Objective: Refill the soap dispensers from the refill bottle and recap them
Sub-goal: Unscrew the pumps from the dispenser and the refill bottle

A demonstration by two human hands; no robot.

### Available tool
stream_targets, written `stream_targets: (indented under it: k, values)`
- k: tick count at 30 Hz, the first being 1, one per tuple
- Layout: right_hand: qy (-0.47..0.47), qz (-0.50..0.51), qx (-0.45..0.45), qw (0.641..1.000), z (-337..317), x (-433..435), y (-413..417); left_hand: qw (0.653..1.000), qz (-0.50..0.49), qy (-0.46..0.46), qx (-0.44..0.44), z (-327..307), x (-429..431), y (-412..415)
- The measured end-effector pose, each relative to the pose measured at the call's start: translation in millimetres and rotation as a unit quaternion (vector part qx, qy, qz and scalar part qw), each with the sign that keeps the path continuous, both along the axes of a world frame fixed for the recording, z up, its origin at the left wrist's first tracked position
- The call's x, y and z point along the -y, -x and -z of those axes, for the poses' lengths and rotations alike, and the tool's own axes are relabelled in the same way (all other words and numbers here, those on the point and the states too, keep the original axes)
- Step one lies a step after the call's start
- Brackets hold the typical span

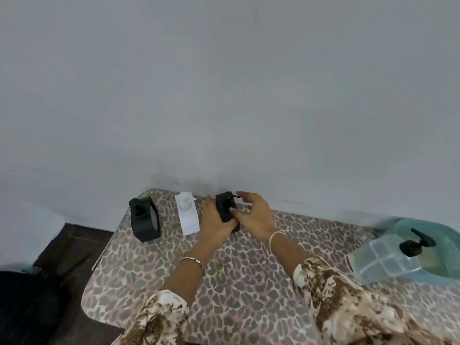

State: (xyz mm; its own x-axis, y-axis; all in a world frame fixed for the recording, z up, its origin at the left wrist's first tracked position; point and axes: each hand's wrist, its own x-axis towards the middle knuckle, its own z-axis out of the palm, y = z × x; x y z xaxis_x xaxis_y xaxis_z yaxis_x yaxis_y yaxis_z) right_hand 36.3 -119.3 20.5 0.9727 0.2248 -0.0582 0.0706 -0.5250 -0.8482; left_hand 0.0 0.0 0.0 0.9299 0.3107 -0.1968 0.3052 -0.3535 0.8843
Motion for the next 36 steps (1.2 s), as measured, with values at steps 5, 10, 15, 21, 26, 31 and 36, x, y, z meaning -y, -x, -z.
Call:
stream_targets:
  k: [5, 10, 15, 21, 26, 31, 36]
  values:
    - [0.003, 0.034, -0.021, 0.999, 10, -11, -11, 0.996, 0.001, 0.078, -0.046, 15, 7, -16]
    - [-0.006, 0.054, -0.032, 0.998, 23, -20, -14, 0.996, -0.052, 0.021, -0.065, 20, 15, -21]
    - [0.018, 0.066, -0.041, 0.997, 26, -27, -17, 0.995, -0.040, -0.019, -0.091, 24, 9, -20]
    - [0.058, 0.092, -0.033, 0.994, 27, -36, -22, 0.993, -0.025, -0.043, -0.104, 29, 5, -21]
    - [0.077, 0.073, -0.008, 0.994, 28, -36, -25, 0.993, -0.001, -0.046, -0.113, 27, 2, -20]
    - [0.106, 0.049, 0.021, 0.993, 29, -29, -29, 0.991, 0.028, -0.044, -0.123, 20, 3, -22]
    - [0.144, -0.020, 0.041, 0.989, 26, -20, -30, 0.991, 0.051, -0.040, -0.116, 22, 1, -21]
